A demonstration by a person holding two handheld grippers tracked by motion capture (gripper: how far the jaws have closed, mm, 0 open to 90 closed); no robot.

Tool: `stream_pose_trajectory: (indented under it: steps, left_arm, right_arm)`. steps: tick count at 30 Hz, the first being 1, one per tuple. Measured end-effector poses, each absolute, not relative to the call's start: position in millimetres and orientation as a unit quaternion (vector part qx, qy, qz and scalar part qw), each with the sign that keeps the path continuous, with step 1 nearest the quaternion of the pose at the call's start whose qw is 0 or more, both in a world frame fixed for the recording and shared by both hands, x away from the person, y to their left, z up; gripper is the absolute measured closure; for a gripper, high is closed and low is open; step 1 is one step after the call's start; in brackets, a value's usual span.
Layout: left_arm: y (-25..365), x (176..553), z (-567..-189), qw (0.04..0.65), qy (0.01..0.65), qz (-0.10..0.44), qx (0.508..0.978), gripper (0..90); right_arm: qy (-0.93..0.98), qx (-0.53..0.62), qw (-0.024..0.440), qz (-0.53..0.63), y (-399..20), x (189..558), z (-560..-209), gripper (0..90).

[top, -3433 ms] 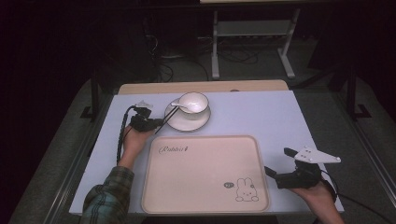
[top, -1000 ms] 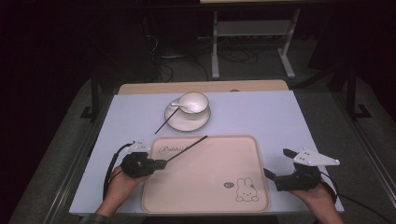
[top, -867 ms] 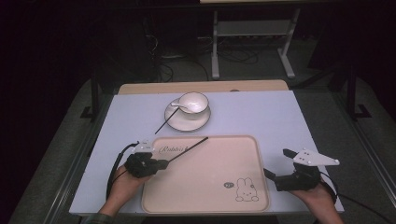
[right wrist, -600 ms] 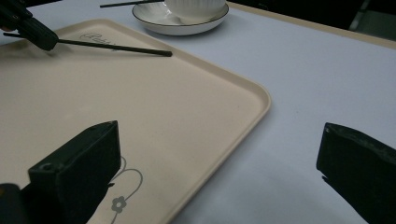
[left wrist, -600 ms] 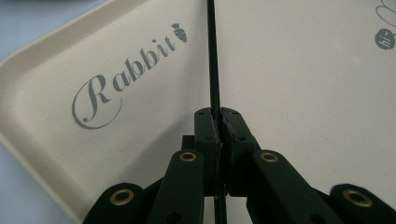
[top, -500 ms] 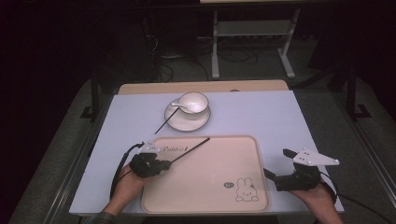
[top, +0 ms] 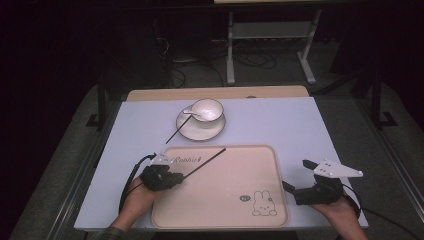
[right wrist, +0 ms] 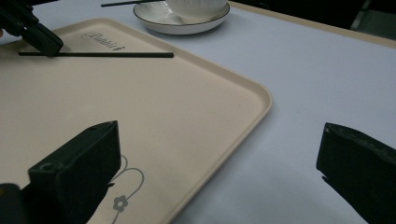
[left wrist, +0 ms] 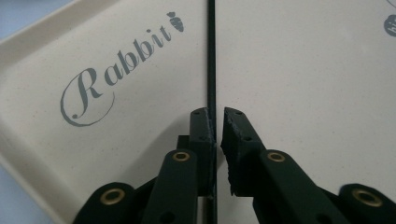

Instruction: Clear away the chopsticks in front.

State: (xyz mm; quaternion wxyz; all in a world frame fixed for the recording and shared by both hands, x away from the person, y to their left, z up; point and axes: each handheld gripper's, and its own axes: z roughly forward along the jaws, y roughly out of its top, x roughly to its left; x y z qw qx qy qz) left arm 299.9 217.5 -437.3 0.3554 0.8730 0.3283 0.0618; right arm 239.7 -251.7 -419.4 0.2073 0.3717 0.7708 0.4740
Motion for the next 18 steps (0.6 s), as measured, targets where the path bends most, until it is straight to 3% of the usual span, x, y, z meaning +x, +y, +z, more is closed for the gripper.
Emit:
stream_pose_trajectory:
  steps: [8,18]
  left_arm:
    - [215,316,-419,0.368,0.33,0.068,0.867,70.5]
    - [210,383,-386,0.355,0.345,0.115,0.862,72.1]
  right_arm:
    - [0.771,0.371,0.208,0.474,-251,239,-419,0.0]
    - [0.769,0.374,0.208,0.475,-254,239,-420,0.0]
